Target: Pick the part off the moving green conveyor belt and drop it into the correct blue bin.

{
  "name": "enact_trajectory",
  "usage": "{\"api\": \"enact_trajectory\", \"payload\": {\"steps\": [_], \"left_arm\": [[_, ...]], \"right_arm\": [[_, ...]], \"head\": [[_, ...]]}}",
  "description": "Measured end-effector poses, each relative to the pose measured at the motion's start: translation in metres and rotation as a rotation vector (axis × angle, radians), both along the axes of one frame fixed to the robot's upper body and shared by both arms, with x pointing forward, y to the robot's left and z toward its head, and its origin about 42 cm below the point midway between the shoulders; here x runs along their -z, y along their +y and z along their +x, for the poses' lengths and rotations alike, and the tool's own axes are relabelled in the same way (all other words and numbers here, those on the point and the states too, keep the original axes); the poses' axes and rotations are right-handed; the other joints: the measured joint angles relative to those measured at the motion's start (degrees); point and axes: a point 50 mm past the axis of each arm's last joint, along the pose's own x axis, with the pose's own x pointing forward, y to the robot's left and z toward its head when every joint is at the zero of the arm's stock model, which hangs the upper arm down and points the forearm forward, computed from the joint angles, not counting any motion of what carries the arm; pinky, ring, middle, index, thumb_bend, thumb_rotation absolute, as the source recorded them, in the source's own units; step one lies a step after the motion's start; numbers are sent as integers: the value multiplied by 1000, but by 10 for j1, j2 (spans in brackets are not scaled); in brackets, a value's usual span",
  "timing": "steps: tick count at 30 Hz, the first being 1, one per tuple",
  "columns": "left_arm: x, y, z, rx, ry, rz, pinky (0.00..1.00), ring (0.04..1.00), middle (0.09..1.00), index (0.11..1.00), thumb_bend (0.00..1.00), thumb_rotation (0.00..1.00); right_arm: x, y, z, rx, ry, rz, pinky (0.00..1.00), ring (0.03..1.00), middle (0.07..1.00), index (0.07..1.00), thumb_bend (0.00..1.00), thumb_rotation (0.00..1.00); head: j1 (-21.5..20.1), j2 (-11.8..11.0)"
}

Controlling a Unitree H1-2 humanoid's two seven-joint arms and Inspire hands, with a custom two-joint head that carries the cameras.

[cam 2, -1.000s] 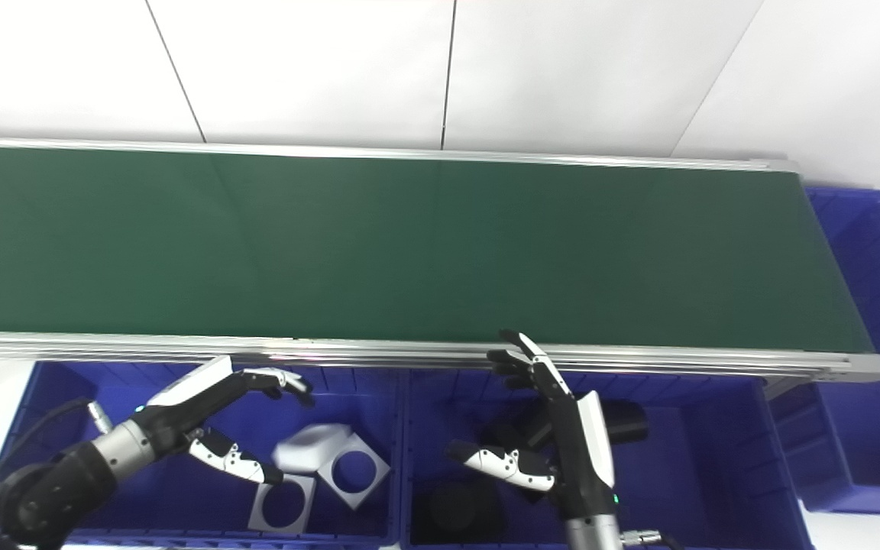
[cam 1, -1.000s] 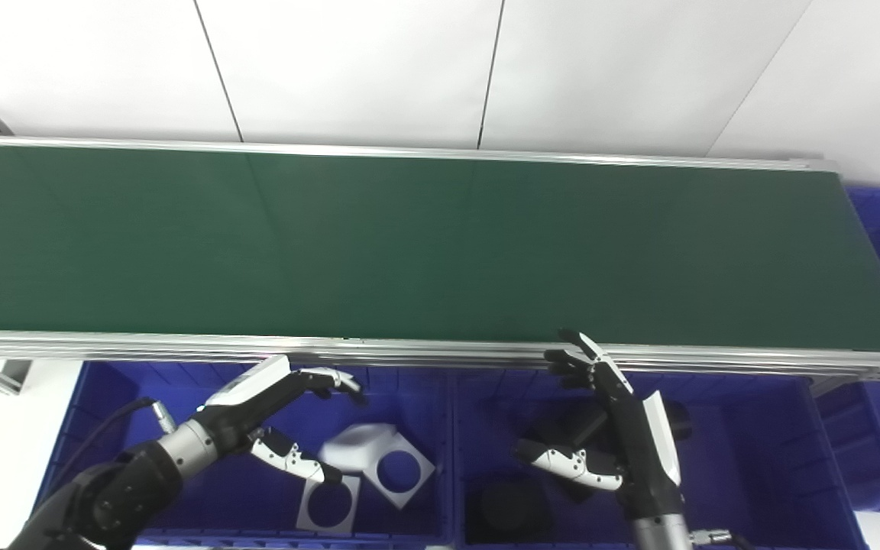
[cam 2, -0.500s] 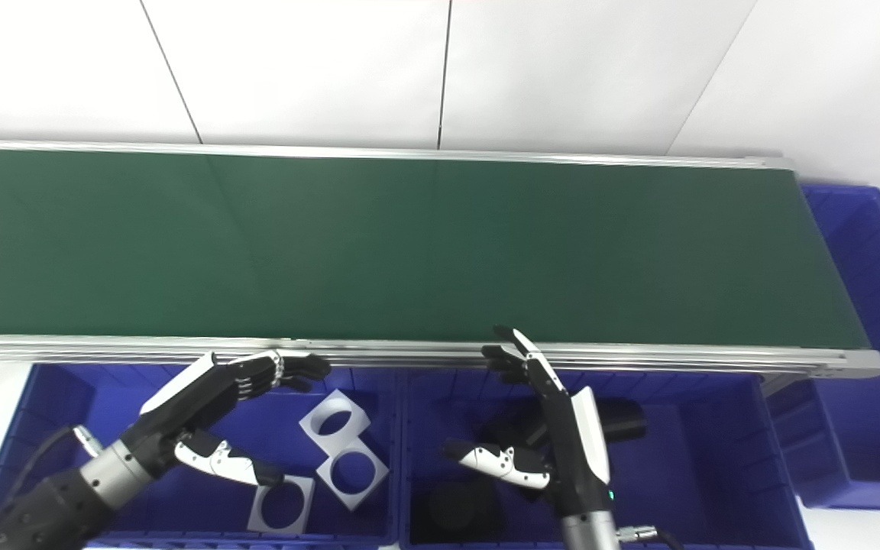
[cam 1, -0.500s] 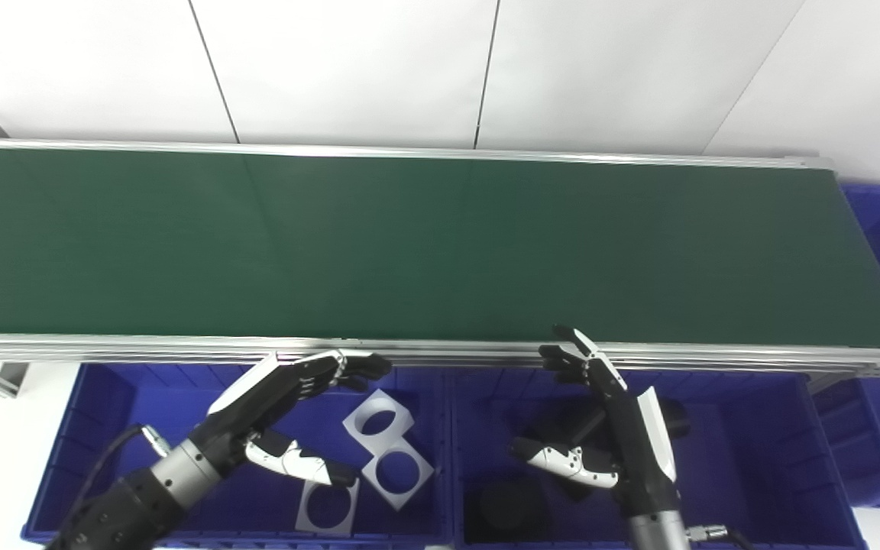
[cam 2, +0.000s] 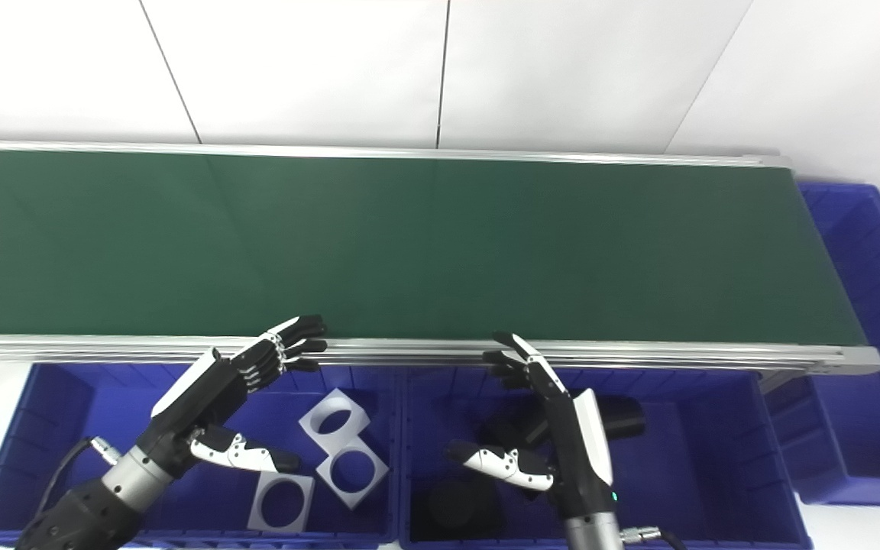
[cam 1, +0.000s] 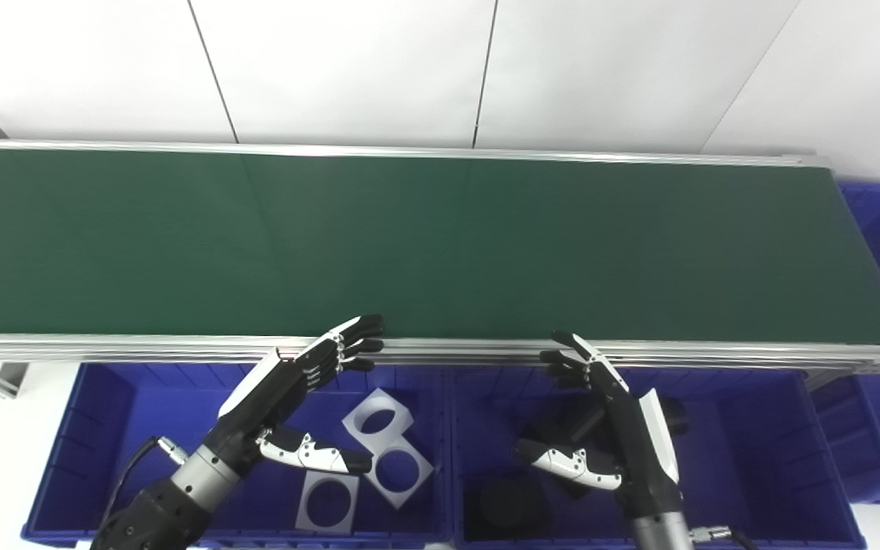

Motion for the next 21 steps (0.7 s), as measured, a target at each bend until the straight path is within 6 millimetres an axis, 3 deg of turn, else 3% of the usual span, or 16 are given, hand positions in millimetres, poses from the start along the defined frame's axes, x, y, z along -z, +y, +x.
{"api": "enact_trajectory", "payload": {"steps": [9,21], "left_arm": [[4,-3,-5,-9,29,10,825,918,959,949,881,187],[7,-7,-13,11,108,76,871,961,993,985,907,235]], "right_arm": [[1,-3,-3,-7,11,-5,649,704,749,846,835,444],[2,-9,-6,-4,22,-21,663,728,775,857,840,451]], "head": [[-7,-3],[33,-11]]}}
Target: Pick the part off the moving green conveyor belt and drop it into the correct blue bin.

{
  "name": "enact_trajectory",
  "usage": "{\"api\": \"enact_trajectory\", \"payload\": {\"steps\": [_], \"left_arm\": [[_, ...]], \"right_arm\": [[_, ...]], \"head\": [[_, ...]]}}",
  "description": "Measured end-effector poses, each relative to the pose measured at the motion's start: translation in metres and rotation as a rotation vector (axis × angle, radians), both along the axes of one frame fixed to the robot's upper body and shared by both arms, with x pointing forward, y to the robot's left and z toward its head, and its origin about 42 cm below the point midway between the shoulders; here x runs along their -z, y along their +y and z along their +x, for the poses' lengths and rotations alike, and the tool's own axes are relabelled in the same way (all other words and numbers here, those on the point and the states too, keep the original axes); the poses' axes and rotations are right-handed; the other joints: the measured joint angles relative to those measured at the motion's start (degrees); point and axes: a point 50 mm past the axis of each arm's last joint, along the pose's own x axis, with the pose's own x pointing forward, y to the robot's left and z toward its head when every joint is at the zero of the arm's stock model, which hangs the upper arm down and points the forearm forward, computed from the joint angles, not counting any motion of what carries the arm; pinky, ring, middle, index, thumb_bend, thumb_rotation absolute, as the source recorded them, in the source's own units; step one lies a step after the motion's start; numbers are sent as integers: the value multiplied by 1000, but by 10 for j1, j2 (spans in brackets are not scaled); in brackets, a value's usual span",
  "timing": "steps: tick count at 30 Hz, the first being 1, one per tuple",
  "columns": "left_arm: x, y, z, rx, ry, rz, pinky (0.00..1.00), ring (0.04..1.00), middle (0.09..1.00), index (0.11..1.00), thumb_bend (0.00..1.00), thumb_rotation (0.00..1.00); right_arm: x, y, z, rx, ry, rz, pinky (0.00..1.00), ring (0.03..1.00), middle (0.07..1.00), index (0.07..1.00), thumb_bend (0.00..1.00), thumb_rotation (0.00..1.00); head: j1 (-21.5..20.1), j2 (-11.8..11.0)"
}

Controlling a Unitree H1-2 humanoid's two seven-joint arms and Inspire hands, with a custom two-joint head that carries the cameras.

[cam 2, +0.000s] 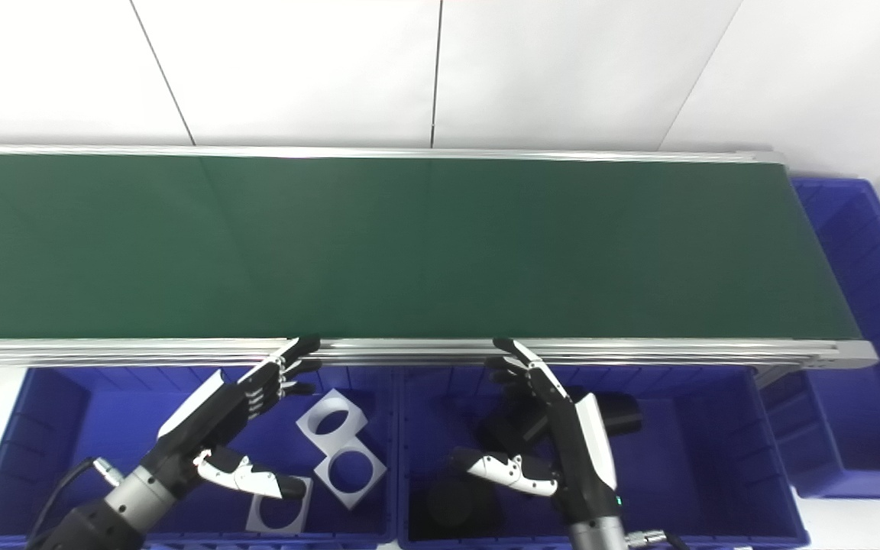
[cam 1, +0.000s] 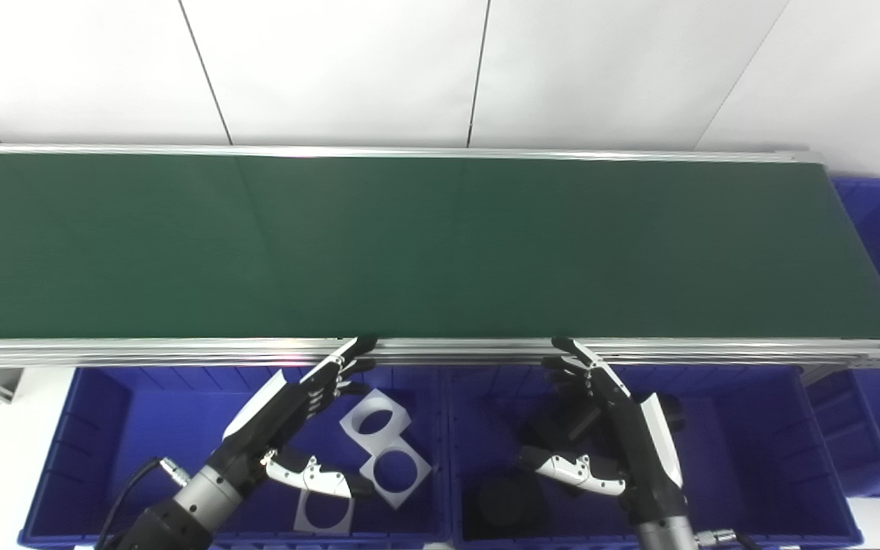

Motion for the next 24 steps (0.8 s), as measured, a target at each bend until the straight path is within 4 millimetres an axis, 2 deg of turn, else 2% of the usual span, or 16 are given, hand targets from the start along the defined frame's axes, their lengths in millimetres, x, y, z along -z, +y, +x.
{"api": "enact_trajectory", "payload": {"steps": [9,24], "left_arm": [[-1,0,1,-19,7,32,888,956,981,980,895,222],[1,-1,1,-33,16,27,843,943,984,977,888,215]], "right_arm": [[0,-2,-1,-1,9,-8,675,740,781,855,846,443],[0,-2,0,-1,9,-8,664,727,775,856,841,431]], "head": [[0,-1],[1,-3]]}}
